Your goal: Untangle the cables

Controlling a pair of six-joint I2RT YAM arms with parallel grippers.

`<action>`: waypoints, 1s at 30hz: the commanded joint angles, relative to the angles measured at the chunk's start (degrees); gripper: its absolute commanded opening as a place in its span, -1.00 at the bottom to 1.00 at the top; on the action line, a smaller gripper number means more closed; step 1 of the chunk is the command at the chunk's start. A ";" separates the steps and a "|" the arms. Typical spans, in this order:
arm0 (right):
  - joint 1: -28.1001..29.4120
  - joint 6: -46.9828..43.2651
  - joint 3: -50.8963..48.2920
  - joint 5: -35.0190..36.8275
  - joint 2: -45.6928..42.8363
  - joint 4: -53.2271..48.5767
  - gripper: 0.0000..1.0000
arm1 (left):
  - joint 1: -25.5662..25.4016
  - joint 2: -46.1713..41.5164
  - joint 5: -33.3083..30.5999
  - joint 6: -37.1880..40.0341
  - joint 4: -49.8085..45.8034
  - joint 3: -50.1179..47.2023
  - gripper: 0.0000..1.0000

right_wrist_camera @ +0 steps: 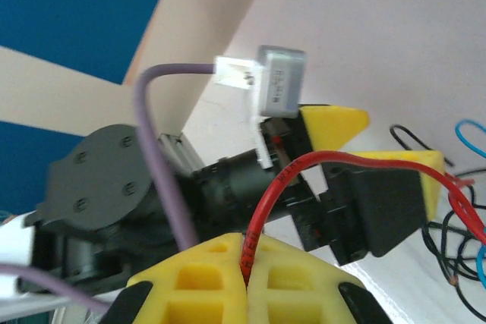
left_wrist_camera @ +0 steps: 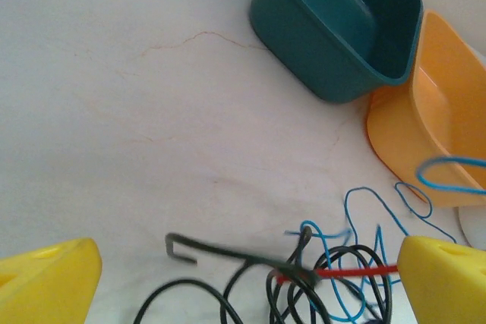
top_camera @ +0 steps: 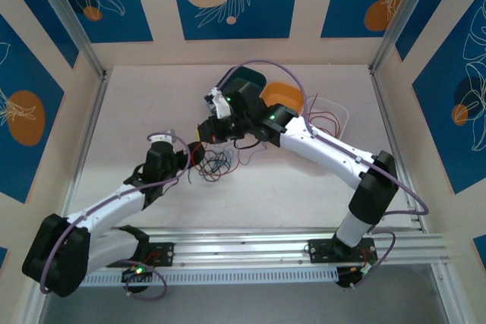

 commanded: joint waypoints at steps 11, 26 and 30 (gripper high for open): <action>-5.87 -1.16 0.01 -10.85 -7.09 6.41 -1.00 | 2.61 -3.53 15.68 8.98 13.15 -1.94 0.82; -7.35 0.60 -1.69 -16.11 -6.83 10.05 -1.00 | 11.51 -0.67 23.90 -5.31 22.31 1.06 0.63; -7.51 -1.17 -2.19 -18.91 -6.43 11.32 -1.00 | 17.51 5.55 35.08 -19.47 35.36 1.38 0.63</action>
